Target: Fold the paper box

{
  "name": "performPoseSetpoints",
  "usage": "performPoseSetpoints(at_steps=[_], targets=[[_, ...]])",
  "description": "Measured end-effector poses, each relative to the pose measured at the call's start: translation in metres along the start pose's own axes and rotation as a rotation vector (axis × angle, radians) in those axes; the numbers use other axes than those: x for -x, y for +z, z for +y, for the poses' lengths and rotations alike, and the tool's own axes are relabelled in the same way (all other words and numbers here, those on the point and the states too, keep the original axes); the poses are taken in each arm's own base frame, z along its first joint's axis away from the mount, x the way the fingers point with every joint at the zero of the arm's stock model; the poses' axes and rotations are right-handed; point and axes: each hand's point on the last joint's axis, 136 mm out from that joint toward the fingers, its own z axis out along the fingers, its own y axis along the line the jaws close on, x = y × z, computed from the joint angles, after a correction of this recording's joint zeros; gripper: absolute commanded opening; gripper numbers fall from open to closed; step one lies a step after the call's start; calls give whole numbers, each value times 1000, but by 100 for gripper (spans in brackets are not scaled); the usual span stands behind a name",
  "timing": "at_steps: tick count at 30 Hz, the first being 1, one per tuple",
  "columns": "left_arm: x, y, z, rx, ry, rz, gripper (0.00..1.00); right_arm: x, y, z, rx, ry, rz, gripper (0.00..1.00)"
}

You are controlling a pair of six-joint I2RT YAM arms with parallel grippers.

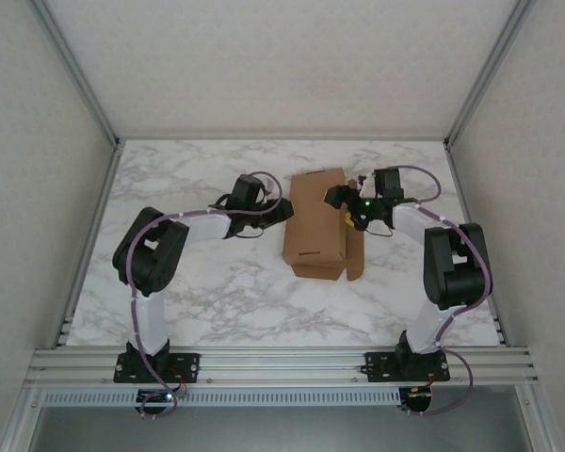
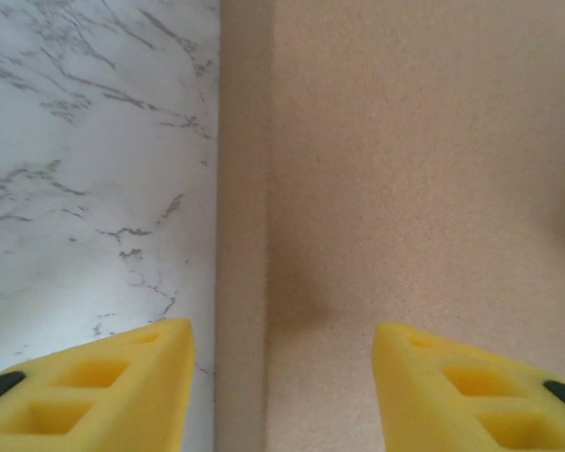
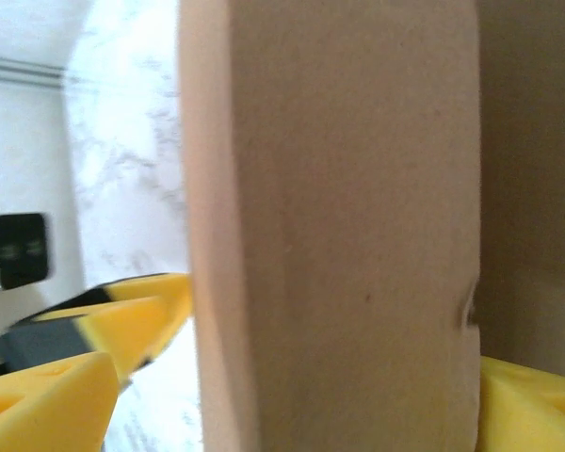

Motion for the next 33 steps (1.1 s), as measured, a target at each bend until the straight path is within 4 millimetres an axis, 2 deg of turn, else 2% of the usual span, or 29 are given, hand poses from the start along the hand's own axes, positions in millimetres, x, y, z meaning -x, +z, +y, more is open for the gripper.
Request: performPoseSetpoints(at_steps=[5,8,15,18,21,25,30,33], targets=[[-9,5,-8,-25,-5,22,48,-2,-3,26,77,-19,6,84],[-13,8,-16,-46,-9,29,49,-9,-5,49,102,-61,16,81],[-30,18,-37,-117,-29,60,58,-27,-5,107,65,-227,39,73],[-37,19,-30,-109,-52,68,59,-35,-1,124,5,-310,53,70],[-43,16,-7,-70,-95,63,61,-43,8,135,-49,-379,68,68],[-33,-15,27,-24,-173,-1,61,-58,28,130,-149,-455,113,61],[0,-72,76,77,-282,-162,61,-81,54,114,-288,-562,184,48],[20,-107,83,128,-299,-262,62,-95,65,115,-345,-644,208,47]])
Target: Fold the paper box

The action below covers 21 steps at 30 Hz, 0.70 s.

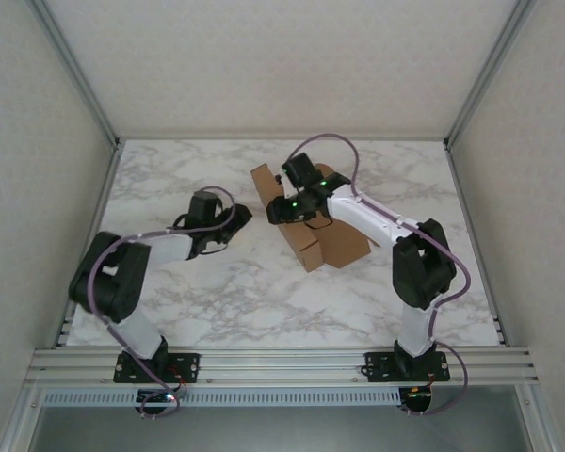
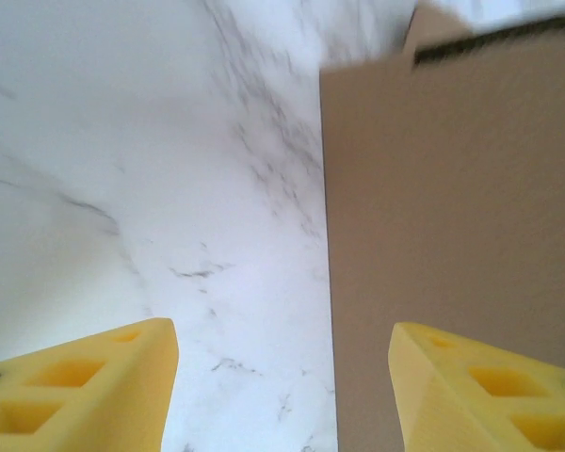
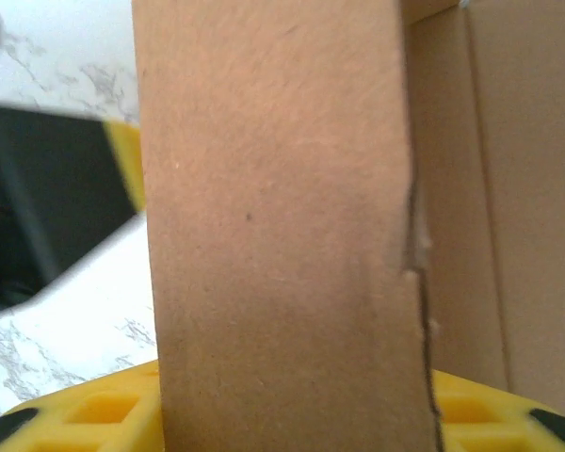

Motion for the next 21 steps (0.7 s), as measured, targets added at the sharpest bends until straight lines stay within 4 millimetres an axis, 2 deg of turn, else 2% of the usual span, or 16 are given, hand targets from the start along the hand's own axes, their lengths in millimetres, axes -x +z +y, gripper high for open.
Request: performPoseSetpoints(at_steps=[5,12,15,21], targets=[[49,-57,-20,-22,16,-175,62,-8,1,16,-104,-137,7,46],[98,-130,-19,38,35,-385,62,-8,-8,28,-319,-396,1,46],[110,-159,-33,30,54,-472,62,-18,3,39,-427,-550,21,46],[122,-207,-49,31,66,-607,62,-60,41,60,-611,-855,110,48]])
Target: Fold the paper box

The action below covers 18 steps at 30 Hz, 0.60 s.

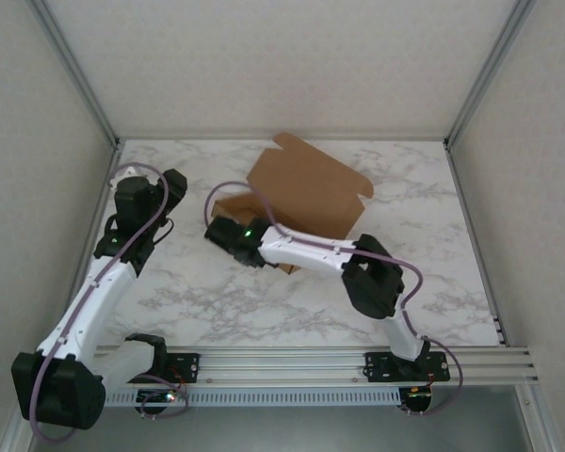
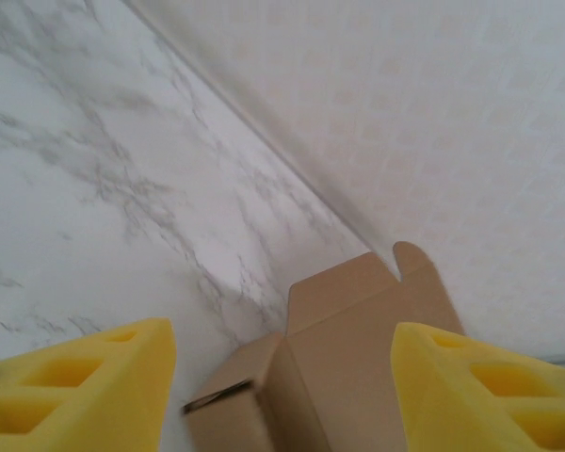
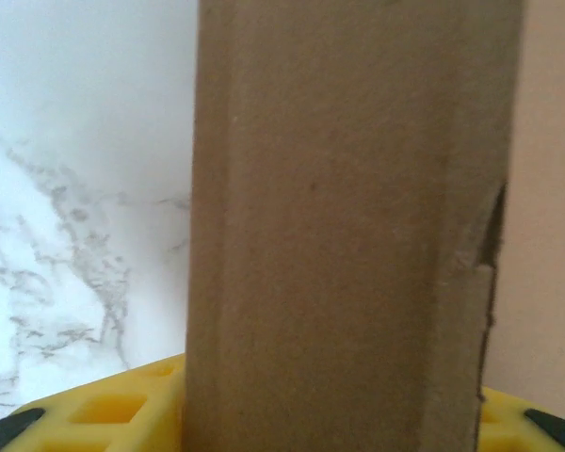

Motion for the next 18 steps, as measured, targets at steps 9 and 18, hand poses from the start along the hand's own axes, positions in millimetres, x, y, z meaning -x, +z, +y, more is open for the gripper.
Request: performPoseSetpoints(at_steps=[9,18], targets=[[12,-7,-4,9,6,-38,63,-12,14,55,115,-80,35,77],[-4,4,-7,-21,16,25,63,-29,26,53,380,94,-11,92]])
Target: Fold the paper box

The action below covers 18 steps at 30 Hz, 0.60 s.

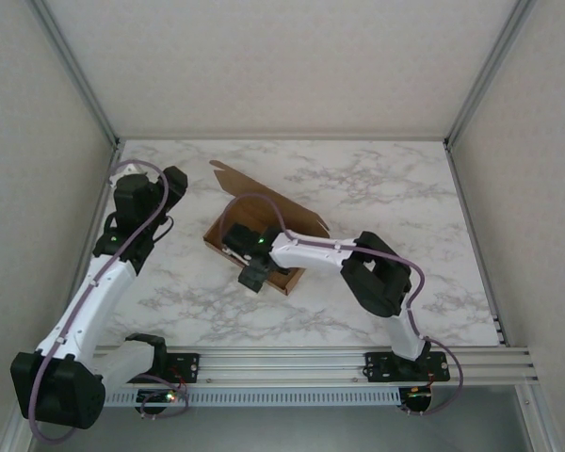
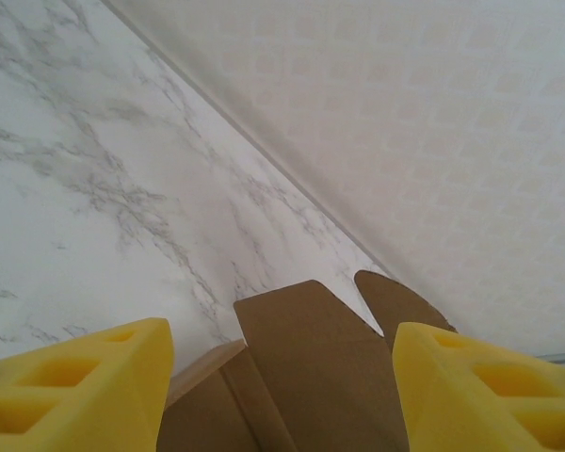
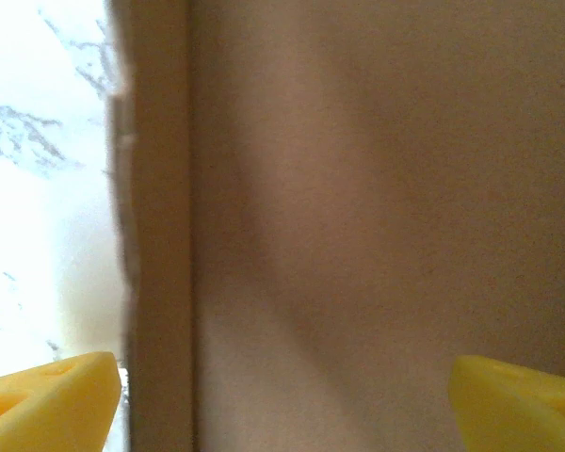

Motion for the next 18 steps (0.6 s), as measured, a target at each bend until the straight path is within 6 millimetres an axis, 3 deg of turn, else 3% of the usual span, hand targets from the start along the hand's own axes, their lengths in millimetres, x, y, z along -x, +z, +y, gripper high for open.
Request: performPoseSetpoints(at_steps=[5,8,10,15,18], targets=[[-3,3,-1,-8,17,13,64,3,2,10,69,12,-46,93],[-2,5,-2,-11,46,9,64,2,-18,13,93,13,-105,89],[-2,9,-2,-13,70,7,64,9,-43,10,100,19,-178,85],[-5,27,-1,-18,131,9,64,34,-137,-14,67,78,-479,79],[2,30,-10,-55,156,-33,65,29,-182,-31,29,129,-638,79]])
